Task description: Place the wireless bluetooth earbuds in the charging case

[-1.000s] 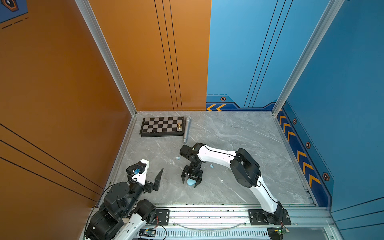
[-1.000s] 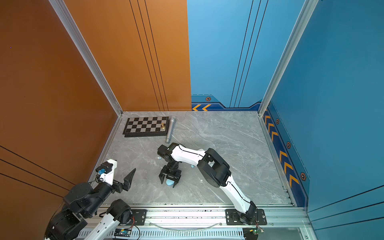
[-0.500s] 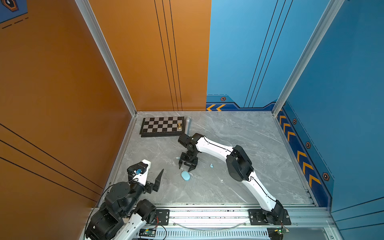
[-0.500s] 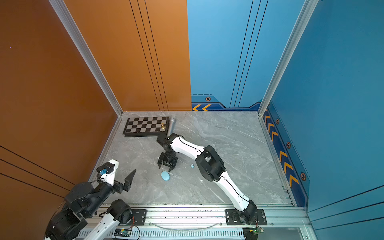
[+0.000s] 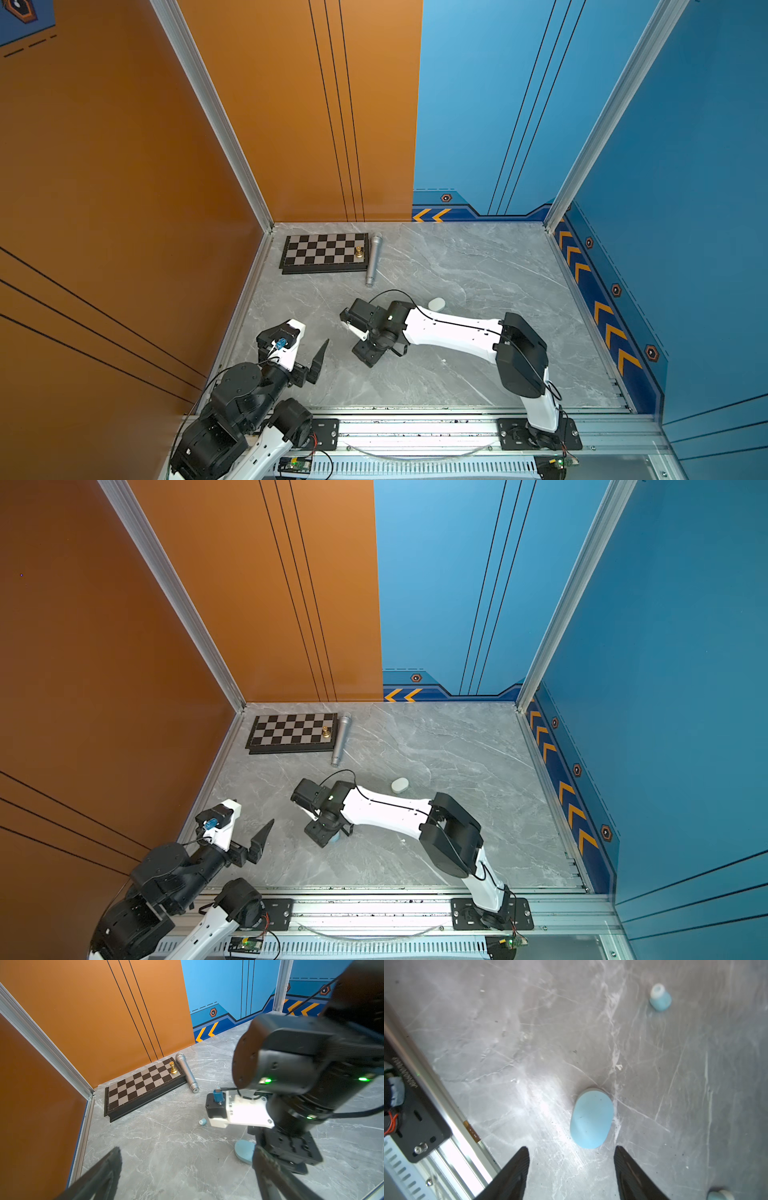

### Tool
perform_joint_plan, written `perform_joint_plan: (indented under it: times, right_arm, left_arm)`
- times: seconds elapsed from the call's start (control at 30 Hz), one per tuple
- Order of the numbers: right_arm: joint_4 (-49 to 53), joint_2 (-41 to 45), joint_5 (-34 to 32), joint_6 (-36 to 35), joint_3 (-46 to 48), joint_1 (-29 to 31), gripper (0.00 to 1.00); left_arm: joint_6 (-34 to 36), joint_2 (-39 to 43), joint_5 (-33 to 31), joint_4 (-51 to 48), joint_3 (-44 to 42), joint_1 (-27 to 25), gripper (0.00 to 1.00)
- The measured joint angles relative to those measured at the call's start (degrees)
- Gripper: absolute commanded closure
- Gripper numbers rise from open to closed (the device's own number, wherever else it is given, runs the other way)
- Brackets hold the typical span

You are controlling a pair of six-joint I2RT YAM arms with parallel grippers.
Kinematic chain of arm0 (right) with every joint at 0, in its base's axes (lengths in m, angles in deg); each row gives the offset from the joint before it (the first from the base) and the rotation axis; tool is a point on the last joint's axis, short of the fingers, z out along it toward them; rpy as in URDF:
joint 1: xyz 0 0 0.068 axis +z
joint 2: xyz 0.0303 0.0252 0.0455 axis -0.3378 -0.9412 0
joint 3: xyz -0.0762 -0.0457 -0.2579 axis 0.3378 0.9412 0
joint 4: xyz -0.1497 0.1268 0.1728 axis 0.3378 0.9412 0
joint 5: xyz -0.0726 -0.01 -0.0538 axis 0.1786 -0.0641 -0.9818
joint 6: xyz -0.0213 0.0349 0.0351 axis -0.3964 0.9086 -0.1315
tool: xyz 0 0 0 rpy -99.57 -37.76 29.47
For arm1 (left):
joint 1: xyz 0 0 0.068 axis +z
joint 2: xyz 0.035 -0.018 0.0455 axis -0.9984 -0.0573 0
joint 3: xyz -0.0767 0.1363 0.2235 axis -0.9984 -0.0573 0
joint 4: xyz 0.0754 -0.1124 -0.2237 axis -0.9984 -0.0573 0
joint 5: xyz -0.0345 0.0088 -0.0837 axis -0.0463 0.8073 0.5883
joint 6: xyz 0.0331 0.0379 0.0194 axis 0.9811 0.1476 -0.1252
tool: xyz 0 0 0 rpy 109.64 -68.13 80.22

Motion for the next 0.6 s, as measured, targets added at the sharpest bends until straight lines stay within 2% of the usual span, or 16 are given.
perform_joint_plan:
  times: [0.17, 0.33, 0.6]
  right_arm:
    - [-6.25, -0.13, -1.95, -2.62, 1.27, -0.96, 0.31]
    - [-8.31, -1.27, -4.07, -2.62, 4.09, -1.79, 0.32]
    - [-9.01, -1.25, -3.87, -2.54, 8.28, -1.73, 0.34]
  left_arm:
    - [1.9, -3.58, -0.79, -0.02, 1.01, 0.0, 0.02]
    - [3.45, -6.54, -1.05, 0.07, 1.92, 0.0, 0.02]
    - [4.2, -9.18, -0.81, 1.2, 1.92, 0.0, 0.02]
